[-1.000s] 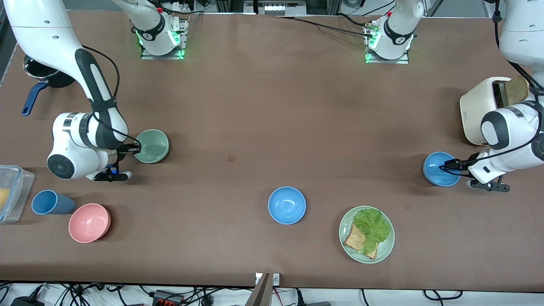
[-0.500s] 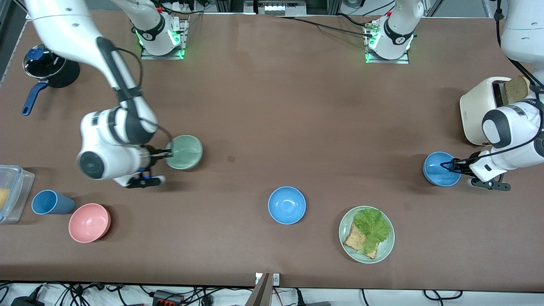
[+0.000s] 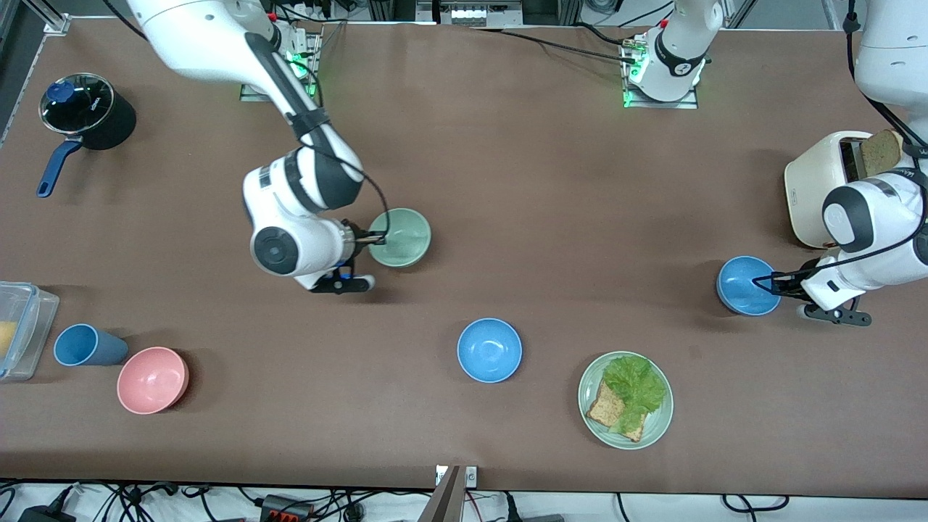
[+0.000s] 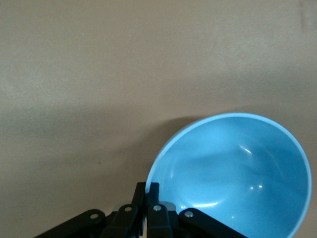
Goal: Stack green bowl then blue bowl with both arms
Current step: 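Carry the green bowl to mid-table while the left gripper lifts the blue bowl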
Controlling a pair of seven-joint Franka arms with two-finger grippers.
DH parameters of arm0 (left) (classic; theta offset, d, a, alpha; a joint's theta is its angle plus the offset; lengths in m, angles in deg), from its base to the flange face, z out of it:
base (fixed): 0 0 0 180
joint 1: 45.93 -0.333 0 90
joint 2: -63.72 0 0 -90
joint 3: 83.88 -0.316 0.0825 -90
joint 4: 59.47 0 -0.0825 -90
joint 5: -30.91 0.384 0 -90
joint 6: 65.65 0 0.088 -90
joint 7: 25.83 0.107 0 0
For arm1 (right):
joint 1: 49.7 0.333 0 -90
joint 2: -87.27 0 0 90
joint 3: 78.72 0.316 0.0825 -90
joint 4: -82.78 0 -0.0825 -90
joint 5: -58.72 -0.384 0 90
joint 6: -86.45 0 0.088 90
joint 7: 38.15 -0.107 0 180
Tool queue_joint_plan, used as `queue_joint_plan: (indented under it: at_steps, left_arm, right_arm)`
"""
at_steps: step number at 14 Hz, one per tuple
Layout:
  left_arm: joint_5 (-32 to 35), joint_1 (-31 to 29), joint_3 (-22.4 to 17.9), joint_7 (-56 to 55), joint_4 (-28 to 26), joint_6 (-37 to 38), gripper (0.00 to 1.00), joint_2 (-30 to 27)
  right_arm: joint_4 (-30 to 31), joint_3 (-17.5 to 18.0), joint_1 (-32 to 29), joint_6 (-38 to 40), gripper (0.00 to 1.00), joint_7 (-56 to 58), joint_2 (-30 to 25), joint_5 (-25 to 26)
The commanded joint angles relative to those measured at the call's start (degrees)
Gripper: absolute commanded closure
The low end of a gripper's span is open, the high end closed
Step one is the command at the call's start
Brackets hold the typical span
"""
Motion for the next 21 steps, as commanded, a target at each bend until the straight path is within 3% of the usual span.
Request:
queue_joint_plan:
  at_steps: [1,5,9,10,11,15,18,21]
  left_arm:
    - [-1.26,-0.72,1.29,1.60,-1.13,1.25,1.00,-2.44]
    - [-1.26,-0.37,4.88,0.28,0.79,11.16,1.00,-8.06]
    - [-1.08,-0.10,11.20,-11.36,10.62,28.11,1.00,-9.75]
    - [-1.08,-0.10,13.22,-15.41,12.04,30.76,1.00,-9.75]
    - [-1.08,-0.10,15.68,-19.89,12.83,32.44,1.00,-10.09]
    - [-1.26,-0.19,24.47,-35.89,12.58,32.81,1.00,-11.06]
    - [-3.96,-0.19,28.97,-47.24,12.40,32.11,1.00,-10.80]
    - [-6.70,0.77,31.34,-53.83,11.70,29.74,1.00,-10.36]
  right_arm:
    - [-0.29,-0.43,4.70,-3.83,1.00,-5.05,1.70,-1.43]
    - [-0.46,-0.43,12.70,-8.06,1.00,-14.55,3.72,-1.43]
    - [-0.73,-0.43,14.47,-10.26,1.00,-16.15,6.35,-1.69]
    - [-0.73,-0.43,14.91,-10.26,0.71,-16.84,6.62,-1.78]
    - [-0.90,-0.43,14.65,-10.18,0.01,-19.46,6.36,-1.69]
    - [-8.62,-1.39,13.77,-3.70,0.00,-22.73,2.07,-0.82]
    - [-16.95,-8.66,13.16,6.57,0.00,-21.95,-0.75,0.24]
    - [-22.17,-15.18,12.98,11.08,0.00,-19.33,-1.98,3.65]
